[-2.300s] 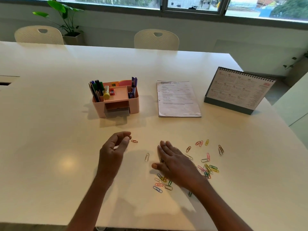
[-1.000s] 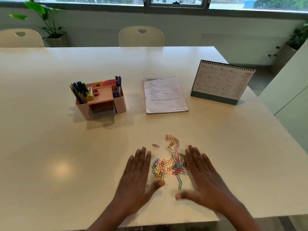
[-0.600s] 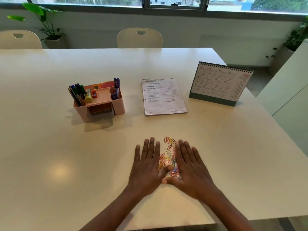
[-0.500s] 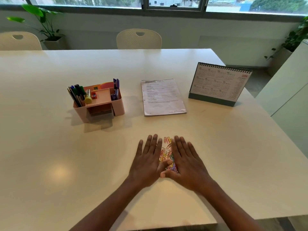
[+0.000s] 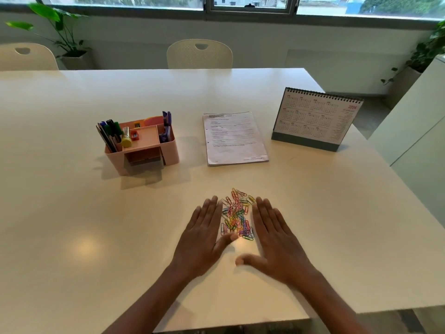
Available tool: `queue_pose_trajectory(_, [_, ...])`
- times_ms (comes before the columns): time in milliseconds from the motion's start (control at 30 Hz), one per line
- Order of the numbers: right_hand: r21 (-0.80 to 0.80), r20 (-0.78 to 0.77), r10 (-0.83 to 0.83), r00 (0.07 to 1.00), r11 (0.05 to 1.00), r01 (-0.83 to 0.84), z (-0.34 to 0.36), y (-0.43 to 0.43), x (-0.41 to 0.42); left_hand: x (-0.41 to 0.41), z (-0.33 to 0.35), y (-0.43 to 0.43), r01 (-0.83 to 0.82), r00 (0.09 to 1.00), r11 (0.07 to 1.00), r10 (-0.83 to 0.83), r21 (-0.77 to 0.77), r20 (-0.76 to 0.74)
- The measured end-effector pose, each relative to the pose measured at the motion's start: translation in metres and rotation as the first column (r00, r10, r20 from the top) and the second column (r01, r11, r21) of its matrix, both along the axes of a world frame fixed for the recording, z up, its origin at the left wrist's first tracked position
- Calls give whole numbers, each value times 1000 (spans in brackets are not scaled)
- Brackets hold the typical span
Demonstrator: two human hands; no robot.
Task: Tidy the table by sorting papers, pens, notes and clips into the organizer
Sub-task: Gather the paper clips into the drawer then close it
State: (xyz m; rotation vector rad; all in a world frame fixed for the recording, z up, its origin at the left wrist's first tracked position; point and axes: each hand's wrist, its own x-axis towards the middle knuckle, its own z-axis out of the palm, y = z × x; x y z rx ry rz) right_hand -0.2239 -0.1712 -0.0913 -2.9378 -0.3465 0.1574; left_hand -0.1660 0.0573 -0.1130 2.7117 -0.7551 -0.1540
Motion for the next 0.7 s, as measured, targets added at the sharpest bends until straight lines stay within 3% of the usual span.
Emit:
queue_pose_trajectory(267, [-83,83,239,967,969,-233,-18,-2,-82,-74,-14,27,165,974,982,-177,94,143])
queue_pose_trajectory(533, [-57,77,176,981,984,-172,-13,16,-29,-43,-8,4,100,988,984,-116,145,105])
queue_pose_trajectory(700, [172,176,38,984,983,-69,-10,10,1,-15,-1,-4,5,999,995,-1,-102,38])
